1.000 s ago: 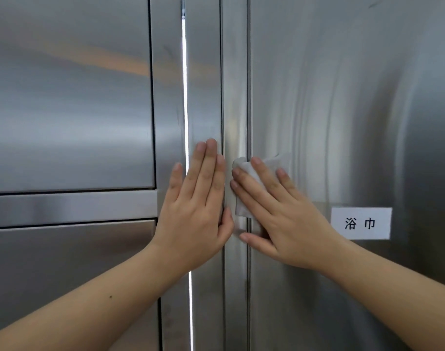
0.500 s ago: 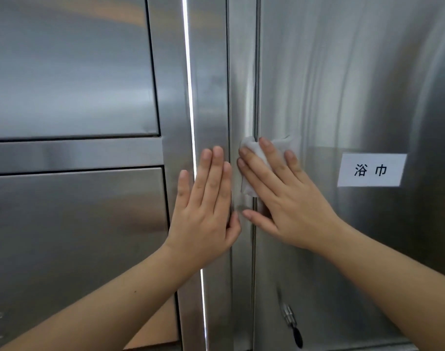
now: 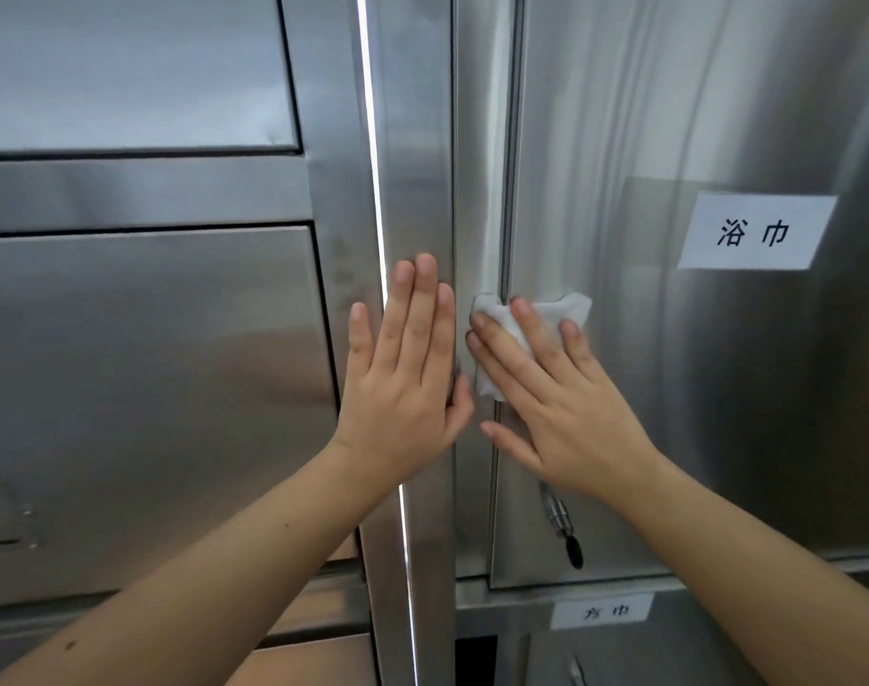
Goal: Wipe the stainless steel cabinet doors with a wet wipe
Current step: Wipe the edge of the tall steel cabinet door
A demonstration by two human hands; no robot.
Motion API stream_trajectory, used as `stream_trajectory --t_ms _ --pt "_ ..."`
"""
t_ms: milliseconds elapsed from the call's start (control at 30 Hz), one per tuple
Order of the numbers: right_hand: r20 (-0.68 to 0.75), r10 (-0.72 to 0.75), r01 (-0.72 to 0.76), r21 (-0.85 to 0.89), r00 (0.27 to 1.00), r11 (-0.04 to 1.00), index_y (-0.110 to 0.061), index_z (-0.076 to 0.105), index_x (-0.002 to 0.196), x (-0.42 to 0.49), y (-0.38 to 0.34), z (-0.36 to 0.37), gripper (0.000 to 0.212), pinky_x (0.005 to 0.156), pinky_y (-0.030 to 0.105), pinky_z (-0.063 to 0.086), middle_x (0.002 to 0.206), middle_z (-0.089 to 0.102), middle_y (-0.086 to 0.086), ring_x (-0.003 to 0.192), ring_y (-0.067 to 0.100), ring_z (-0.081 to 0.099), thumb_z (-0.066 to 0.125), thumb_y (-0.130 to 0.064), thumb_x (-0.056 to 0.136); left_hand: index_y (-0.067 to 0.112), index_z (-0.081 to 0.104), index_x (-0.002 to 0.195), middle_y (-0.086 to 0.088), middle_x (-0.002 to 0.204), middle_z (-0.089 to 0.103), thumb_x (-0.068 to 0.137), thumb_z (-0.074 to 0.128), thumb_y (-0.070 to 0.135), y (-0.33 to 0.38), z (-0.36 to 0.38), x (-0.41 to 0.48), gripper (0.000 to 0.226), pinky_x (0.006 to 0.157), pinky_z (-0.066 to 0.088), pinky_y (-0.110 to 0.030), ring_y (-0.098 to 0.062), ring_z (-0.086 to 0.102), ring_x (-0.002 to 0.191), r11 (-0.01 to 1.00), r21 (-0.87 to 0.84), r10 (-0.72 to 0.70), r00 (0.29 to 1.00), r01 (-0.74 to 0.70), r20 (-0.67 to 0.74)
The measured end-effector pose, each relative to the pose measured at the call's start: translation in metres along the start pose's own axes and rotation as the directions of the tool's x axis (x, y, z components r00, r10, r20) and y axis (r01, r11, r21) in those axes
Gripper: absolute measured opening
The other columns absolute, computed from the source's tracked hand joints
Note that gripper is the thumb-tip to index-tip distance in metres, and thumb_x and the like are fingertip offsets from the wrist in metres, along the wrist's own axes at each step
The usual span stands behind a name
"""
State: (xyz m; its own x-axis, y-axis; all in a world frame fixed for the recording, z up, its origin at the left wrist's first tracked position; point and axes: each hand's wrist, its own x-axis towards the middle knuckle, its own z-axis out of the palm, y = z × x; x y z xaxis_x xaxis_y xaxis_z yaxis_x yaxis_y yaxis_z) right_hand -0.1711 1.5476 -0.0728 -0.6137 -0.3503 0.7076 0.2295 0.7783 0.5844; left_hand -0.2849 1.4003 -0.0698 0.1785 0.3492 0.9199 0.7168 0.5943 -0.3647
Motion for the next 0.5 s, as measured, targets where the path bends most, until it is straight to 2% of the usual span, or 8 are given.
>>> stream_trajectory --t_ms 200,367,500 --pt "0.036 0.043 -0.045 0.067 0.998 0.997 -0.007 0.027 0.148 -0.018 -0.02 0.006 0.066 0.115 0.047 0.007 0.155 0.023 0.009 0.144 0.028 0.012 0.03 -0.048 0.097 -0.005 0.014 0.145 -0.016 0.156 -0.011 0.09 0.044 0.029 0.006 0.001 -0.015 0.071 0.114 0.008 -0.053 -0.031 0.003 0.144 1.0 0.002 -0.005 1.0 0.005 0.021" --pt "0.049 0.096 -0.101 0.119 0.994 0.988 -0.01 0.019 0.149 -0.026 -0.031 0.009 0.066 0.115 0.047 0.012 0.155 0.021 0.007 0.145 0.026 0.009 0.034 -0.046 0.095 -0.006 0.016 0.145 -0.02 0.157 -0.002 0.089 0.045 0.03 0.008 0.002 -0.02 0.072 0.114 0.009 -0.053 -0.029 0.001 0.145 1.0 0.012 -0.018 1.0 0.018 0.017" --pt "0.013 0.111 -0.111 0.127 0.994 0.986 -0.009 0.021 0.148 -0.029 -0.036 0.012 0.064 0.114 0.046 0.016 0.153 0.025 0.007 0.144 0.026 0.014 0.038 -0.042 0.095 -0.003 0.01 0.147 -0.014 0.156 -0.01 0.09 0.044 0.031 0.008 0.004 -0.02 0.075 0.114 0.007 -0.052 -0.028 0.0 0.145 1.0 -0.011 -0.008 1.0 0.008 0.009"
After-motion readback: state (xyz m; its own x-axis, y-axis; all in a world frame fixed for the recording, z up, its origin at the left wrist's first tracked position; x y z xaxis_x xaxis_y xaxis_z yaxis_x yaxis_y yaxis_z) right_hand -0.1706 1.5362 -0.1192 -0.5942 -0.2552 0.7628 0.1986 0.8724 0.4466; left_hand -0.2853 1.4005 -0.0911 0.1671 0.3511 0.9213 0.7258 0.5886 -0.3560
